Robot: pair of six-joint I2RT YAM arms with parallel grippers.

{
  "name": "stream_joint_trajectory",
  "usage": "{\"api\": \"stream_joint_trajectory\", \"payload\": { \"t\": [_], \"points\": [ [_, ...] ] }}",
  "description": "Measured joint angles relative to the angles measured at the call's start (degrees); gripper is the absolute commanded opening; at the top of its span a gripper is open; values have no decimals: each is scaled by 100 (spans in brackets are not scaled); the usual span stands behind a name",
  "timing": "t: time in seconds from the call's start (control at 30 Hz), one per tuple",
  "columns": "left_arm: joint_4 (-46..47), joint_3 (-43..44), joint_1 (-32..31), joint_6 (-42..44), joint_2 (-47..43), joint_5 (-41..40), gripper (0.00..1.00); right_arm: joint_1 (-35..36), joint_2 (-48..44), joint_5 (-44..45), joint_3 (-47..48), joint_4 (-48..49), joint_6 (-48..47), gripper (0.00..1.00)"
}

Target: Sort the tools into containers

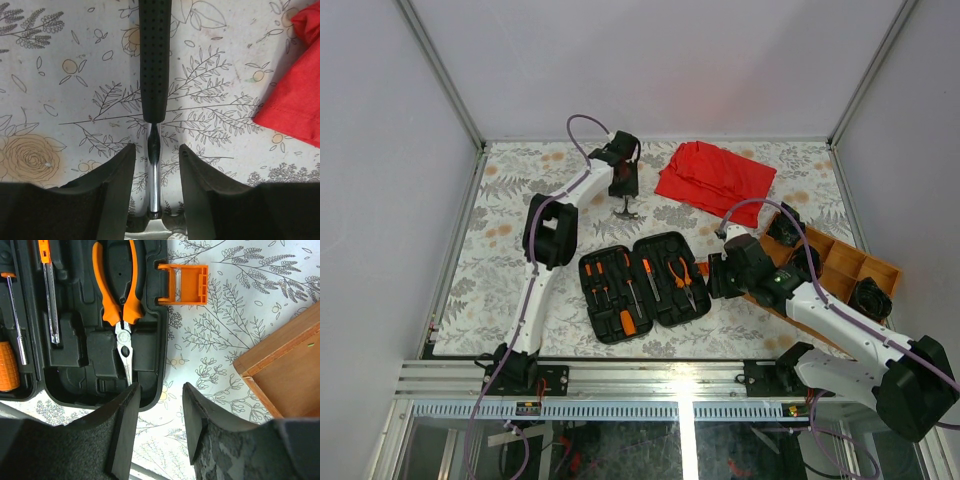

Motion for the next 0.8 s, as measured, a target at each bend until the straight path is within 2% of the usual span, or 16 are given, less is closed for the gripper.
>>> {"api": "stream_joint_trajectory", "payload": {
  "t": [0.13,0.27,0.57,0.8],
  "points": [
    [-157,15,-59,103,0,-236,13,0,-39,2,-7,13,-2,44],
    [-238,-24,-157,186,-24,-487,1,0,-212,-59,-72,114,-2,43],
    [-332,-568,-190,210,-409,-588,0,0,-487,-125,-199,291,83,47],
    [-330,-1521,-190,157,-1602,-581,0,0,-984,-4,-214,553,310,51]
  ]
}}
